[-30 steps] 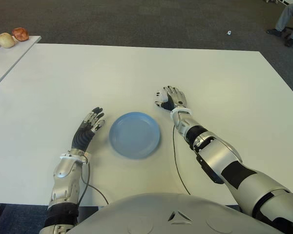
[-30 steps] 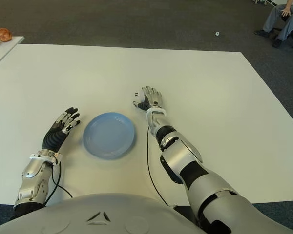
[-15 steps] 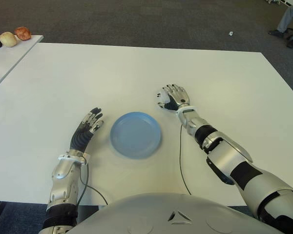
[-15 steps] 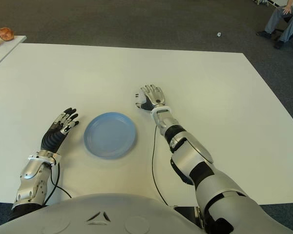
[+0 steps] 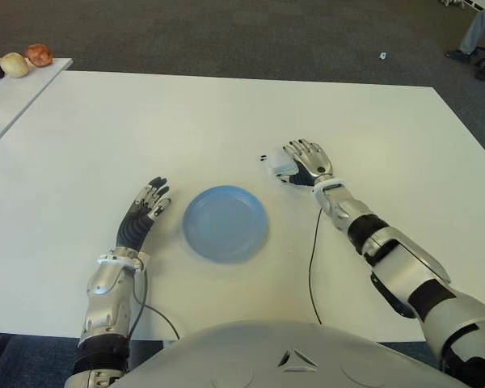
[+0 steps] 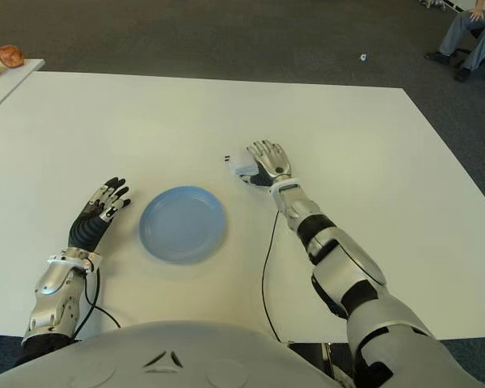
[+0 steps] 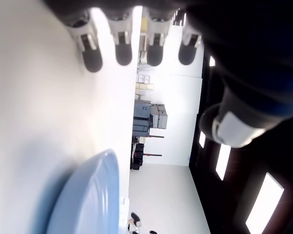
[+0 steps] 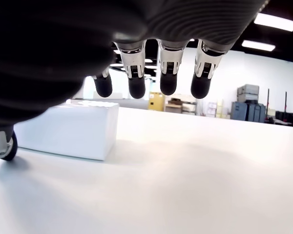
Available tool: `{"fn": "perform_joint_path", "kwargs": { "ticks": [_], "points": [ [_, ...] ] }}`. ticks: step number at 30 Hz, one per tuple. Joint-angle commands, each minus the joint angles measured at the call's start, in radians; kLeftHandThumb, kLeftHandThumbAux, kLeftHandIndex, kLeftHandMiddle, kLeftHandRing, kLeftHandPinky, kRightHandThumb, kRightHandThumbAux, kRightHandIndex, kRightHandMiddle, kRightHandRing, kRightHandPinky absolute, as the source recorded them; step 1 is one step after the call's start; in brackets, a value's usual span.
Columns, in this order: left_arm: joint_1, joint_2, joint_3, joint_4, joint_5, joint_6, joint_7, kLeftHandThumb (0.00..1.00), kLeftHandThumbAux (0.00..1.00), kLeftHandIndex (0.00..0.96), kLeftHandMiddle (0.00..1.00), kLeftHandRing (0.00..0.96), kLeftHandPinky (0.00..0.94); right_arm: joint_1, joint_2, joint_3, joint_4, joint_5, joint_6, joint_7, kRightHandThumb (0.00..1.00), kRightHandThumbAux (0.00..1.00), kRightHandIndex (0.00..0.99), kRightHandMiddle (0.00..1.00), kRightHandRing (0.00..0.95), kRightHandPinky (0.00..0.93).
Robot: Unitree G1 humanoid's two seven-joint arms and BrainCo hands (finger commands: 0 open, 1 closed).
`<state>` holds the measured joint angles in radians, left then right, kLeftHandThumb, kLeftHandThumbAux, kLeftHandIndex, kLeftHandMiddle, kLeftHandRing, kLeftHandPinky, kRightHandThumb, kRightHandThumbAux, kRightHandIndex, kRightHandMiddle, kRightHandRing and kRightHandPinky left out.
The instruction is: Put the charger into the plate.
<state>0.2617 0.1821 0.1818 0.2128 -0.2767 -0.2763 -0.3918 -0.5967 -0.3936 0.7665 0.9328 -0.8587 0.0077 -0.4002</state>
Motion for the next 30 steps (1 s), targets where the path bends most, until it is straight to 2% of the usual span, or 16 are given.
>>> {"fn": "perform_joint_path", "kwargs": {
  "ticks": [1, 8, 17, 30],
  "points": [
    [-0.007, 0.007, 0.002, 0.041, -0.001, 0.006, -0.019, 0.000, 0.581, 0.014, 0.034, 0.021, 0.030, 0.158, -0.110, 0.008, -0.124, -0.044, 0.056, 0.102, 0.020, 0.493, 0.000, 0.070, 0.000, 0.000],
    [-0.018, 0.011, 0.006, 0.059, -0.002, -0.008, -0.030, 0.000, 0.572, 0.005, 0.023, 0.009, 0.020, 0.263, -0.188, -0.033, -0.326, -0.062, 0.080, 0.146, 0.019, 0.495, 0.000, 0.079, 0.000, 0.000],
    [-0.035, 0.021, 0.011, 0.080, -0.003, -0.016, -0.039, 0.000, 0.559, 0.008, 0.026, 0.009, 0.021, 0.365, -0.254, -0.099, -0.513, -0.065, 0.102, 0.213, 0.021, 0.494, 0.000, 0.070, 0.000, 0.000],
    [-0.047, 0.032, 0.011, 0.100, 0.003, -0.014, -0.040, 0.000, 0.552, 0.006, 0.026, 0.008, 0.016, 0.451, -0.245, -0.218, -0.608, -0.008, 0.072, 0.248, 0.036, 0.498, 0.000, 0.068, 0.000, 0.000]
  ]
}}
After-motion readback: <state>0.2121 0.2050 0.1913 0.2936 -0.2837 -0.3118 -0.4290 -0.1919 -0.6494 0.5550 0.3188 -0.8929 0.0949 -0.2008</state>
